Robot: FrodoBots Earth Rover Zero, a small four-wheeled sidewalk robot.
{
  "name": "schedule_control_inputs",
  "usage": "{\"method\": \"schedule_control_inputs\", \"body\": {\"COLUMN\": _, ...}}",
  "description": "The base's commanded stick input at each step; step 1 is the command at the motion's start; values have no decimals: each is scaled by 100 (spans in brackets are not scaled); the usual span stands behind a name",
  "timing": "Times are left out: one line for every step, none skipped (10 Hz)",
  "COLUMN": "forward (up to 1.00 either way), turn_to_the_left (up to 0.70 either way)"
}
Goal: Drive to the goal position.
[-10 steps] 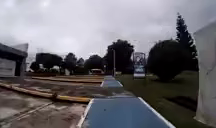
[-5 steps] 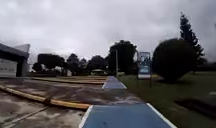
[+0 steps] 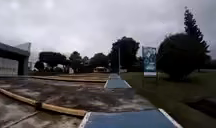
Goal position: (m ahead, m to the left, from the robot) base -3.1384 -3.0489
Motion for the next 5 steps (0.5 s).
{"method": "schedule_control_inputs", "body": {"forward": 70, "turn_to_the_left": 0}}
{"method": "schedule_control_inputs", "body": {"forward": 70, "turn_to_the_left": -35}}
{"method": "schedule_control_inputs", "body": {"forward": 70, "turn_to_the_left": -35}}
{"method": "schedule_control_inputs", "body": {"forward": 70, "turn_to_the_left": -35}}
{"method": "schedule_control_inputs", "body": {"forward": 70, "turn_to_the_left": -35}}
